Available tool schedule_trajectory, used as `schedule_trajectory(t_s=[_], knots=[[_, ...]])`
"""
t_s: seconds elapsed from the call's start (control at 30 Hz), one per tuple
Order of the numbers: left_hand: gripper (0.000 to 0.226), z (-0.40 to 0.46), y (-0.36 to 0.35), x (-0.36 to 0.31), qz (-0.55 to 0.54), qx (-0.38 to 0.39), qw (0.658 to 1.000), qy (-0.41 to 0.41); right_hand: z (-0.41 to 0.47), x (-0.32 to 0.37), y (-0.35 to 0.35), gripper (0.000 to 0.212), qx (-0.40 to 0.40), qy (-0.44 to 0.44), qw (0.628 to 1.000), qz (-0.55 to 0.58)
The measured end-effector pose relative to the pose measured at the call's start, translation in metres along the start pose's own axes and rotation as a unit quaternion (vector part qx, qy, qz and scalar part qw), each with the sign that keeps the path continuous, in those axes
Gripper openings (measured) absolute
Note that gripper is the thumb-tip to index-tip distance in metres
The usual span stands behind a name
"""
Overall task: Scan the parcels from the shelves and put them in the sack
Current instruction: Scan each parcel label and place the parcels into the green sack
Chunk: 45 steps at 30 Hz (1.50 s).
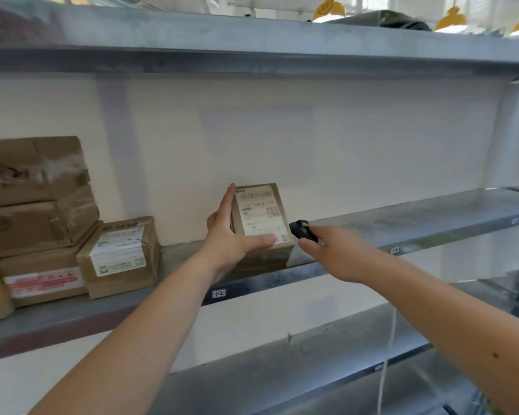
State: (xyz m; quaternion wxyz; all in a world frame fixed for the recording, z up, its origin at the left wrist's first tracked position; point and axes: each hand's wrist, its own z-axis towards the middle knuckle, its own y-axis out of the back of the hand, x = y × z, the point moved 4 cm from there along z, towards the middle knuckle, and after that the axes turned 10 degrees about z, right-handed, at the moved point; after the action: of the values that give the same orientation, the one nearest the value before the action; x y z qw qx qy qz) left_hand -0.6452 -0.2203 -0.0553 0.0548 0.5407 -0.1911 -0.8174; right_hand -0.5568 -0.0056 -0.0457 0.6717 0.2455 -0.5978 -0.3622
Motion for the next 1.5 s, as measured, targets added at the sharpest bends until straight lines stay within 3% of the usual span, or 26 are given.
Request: schedule_trajectory(t_s=[0.13,0.33,0.57,0.9,1.27,1.5], knots=[[0.132,0.010,0.010,-0.002,0.122,-0.009,0.988,-0.091,-0.014,0.005,0.005,0.026,-0.020,-0.005,1.000,0.004],[0.130,0.019,0.016,0.001,0.277,0.019,0.934,-0.224,-0.042,0.022,0.003,0.028,-0.012,-0.004,1.000,0.005],[0.128,0.025,0.020,0.004,0.268,0.036,0.923,-0.275,-0.071,0.042,-0.015,0.033,0.022,-0.026,0.999,-0.018],[0.120,0.022,0.018,0.003,0.276,0.054,0.906,-0.316,-0.100,0.045,-0.020,0.044,-0.036,-0.047,0.997,-0.059],[0.121,0.022,0.021,0.007,0.277,0.045,0.900,-0.333,-0.123,0.043,-0.029,0.040,-0.027,-0.086,0.992,-0.093],[0.121,0.002,0.000,-0.008,0.189,0.072,0.915,-0.350,-0.134,0.023,-0.023,0.038,-0.064,-0.136,0.985,-0.084]])
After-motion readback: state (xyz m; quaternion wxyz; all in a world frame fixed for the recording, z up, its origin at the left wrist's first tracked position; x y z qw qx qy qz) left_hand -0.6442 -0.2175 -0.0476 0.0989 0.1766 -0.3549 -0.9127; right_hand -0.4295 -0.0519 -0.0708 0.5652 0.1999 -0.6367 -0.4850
